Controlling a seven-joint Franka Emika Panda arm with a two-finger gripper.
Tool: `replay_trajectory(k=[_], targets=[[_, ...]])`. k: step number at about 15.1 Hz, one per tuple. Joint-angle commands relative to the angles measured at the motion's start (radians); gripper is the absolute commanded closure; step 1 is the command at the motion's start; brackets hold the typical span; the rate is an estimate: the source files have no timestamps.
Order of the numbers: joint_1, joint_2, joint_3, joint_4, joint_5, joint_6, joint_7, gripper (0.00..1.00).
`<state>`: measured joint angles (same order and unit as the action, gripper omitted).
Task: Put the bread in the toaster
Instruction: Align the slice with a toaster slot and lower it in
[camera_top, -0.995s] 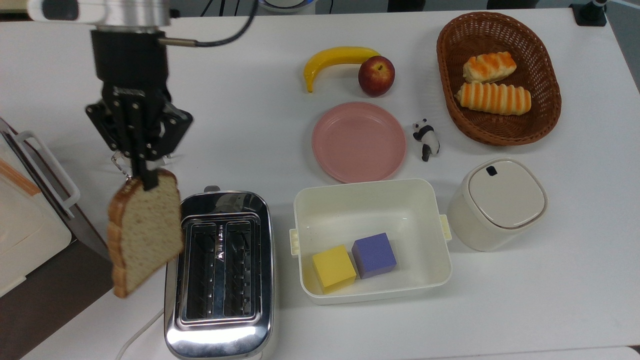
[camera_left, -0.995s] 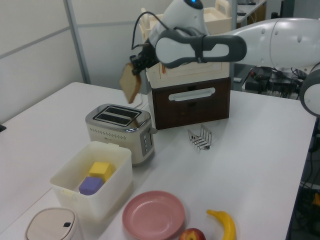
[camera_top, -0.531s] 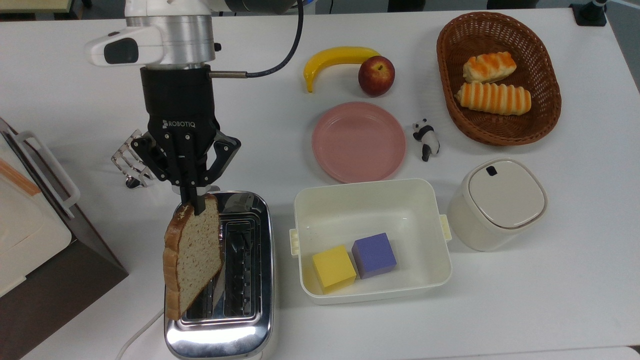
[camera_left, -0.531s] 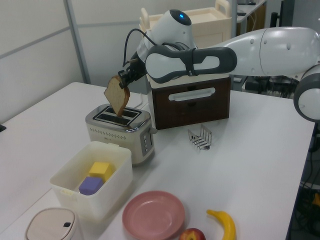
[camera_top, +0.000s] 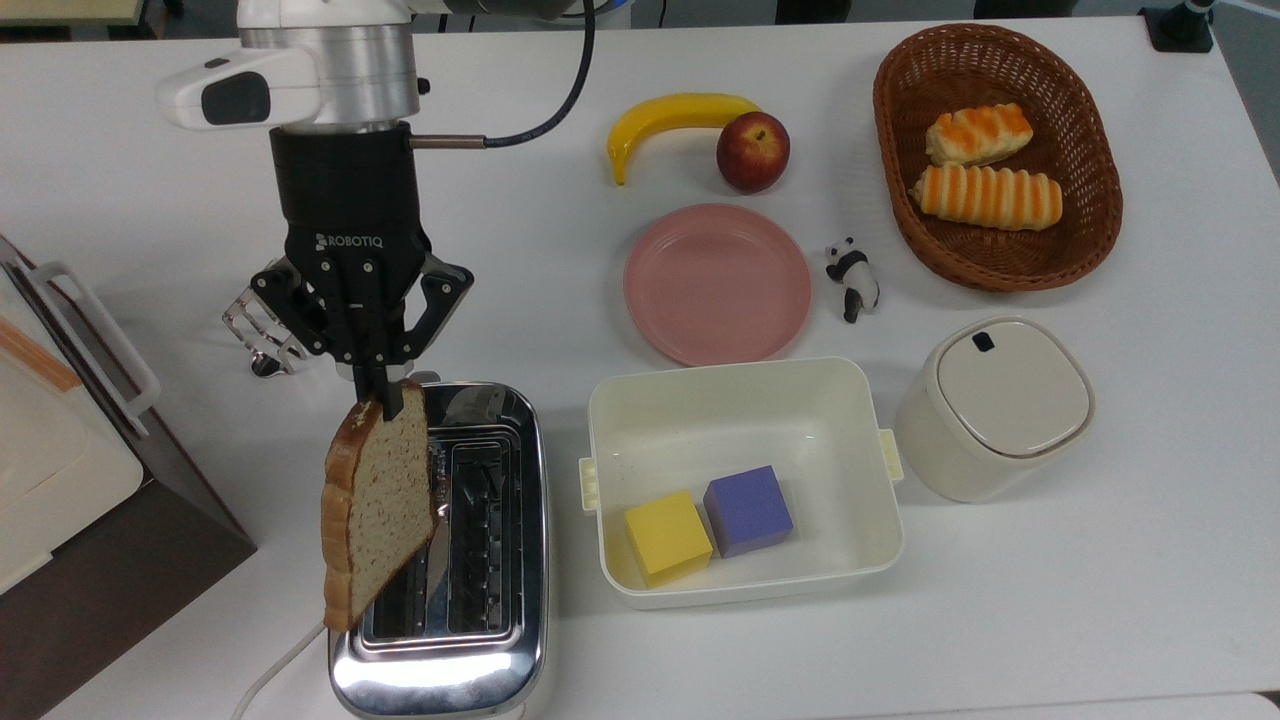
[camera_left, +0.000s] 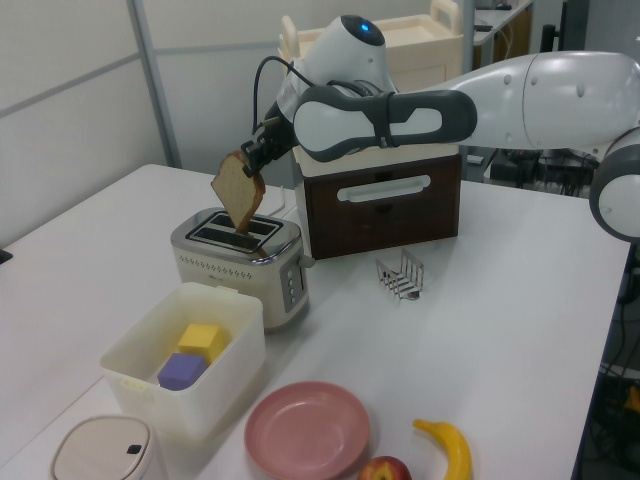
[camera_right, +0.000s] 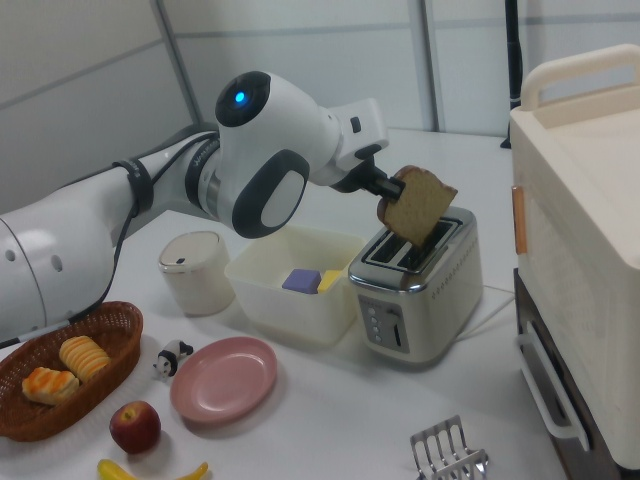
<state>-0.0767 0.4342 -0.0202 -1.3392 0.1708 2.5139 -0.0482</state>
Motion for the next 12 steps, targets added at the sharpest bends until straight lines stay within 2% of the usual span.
replay_trajectory(k=[1, 12], targets=[[-0.003, -0.069, -0.006, -0.032, 0.022, -0.13, -0.073, 1.0], [-0.017, -0.04, -0.015, -0.049, 0.006, -0.168, -0.151, 1.0]])
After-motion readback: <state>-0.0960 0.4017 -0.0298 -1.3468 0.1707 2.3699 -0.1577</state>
